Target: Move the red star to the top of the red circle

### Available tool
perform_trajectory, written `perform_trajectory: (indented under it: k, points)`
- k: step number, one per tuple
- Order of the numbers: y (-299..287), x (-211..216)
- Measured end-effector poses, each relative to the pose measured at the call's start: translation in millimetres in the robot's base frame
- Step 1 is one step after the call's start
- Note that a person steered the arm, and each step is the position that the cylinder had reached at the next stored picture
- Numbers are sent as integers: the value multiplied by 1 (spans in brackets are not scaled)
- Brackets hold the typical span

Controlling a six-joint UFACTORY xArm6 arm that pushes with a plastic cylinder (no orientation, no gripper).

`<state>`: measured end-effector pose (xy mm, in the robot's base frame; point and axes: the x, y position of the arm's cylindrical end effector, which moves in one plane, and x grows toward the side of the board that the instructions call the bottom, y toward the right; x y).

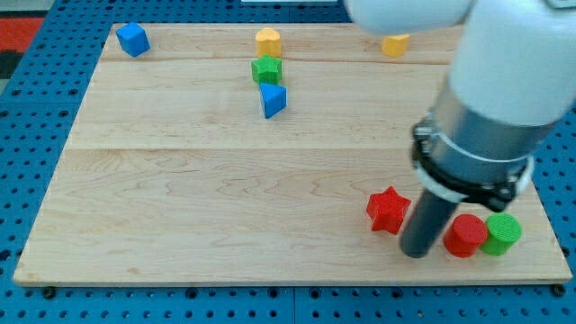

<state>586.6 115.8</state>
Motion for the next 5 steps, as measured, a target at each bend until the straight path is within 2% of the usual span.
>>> perform_trajectory:
  k: [1,2,3,4,5]
  points:
    - [-57,6]
    - [-94,-18]
    - [-28,-43]
    - [1,-66]
    - [-13,-67]
